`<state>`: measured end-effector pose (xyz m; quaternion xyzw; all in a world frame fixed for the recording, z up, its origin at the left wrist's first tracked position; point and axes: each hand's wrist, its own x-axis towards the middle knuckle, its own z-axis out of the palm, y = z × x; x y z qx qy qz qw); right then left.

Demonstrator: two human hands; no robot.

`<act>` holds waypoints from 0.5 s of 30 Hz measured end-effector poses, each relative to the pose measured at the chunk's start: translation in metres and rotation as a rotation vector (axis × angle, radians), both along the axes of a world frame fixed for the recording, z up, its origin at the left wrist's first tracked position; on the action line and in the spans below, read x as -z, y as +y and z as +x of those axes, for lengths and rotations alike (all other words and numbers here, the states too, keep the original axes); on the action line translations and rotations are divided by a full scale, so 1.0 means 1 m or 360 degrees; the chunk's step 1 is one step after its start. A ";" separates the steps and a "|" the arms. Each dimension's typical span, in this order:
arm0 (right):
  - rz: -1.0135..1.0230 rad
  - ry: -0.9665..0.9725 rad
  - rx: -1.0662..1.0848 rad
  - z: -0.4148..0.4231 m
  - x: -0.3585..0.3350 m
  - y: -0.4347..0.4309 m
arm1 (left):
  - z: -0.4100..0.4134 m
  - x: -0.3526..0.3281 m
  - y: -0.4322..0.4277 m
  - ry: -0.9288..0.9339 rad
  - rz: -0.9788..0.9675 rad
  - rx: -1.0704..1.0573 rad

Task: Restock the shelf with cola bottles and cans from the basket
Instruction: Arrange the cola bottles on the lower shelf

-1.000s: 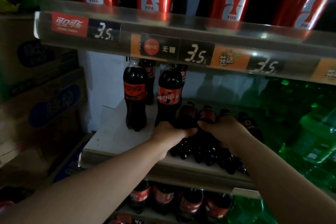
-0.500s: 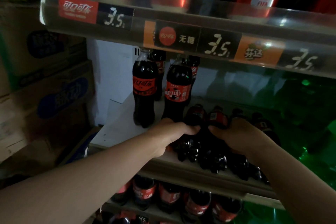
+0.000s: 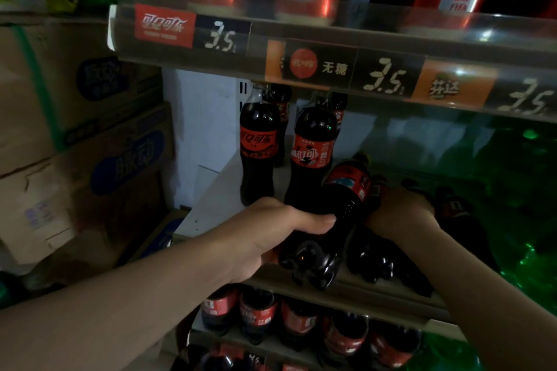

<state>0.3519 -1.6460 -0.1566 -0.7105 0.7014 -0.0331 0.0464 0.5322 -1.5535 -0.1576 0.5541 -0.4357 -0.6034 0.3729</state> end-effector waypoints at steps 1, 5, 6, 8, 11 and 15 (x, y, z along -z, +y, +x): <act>-0.0001 -0.0015 0.0004 0.003 -0.001 0.001 | 0.003 -0.002 0.005 0.0006 -0.0021 0.0024; 0.0115 -0.0343 0.0105 -0.002 -0.001 -0.003 | 0.009 -0.009 0.025 0.0106 -0.0036 0.0026; 0.0140 -0.0593 0.0167 -0.007 0.000 -0.004 | 0.009 -0.009 0.029 0.0133 -0.0043 0.0034; 0.0174 -0.1247 0.0342 -0.014 0.006 -0.002 | 0.010 -0.010 0.034 0.0173 -0.0074 0.0029; 0.0117 -0.1693 0.0363 -0.022 0.013 0.007 | 0.010 -0.009 0.038 0.0260 -0.0129 0.0022; -0.0149 -0.1930 0.0252 -0.030 0.018 0.032 | 0.009 -0.004 0.039 0.0366 -0.0238 0.0037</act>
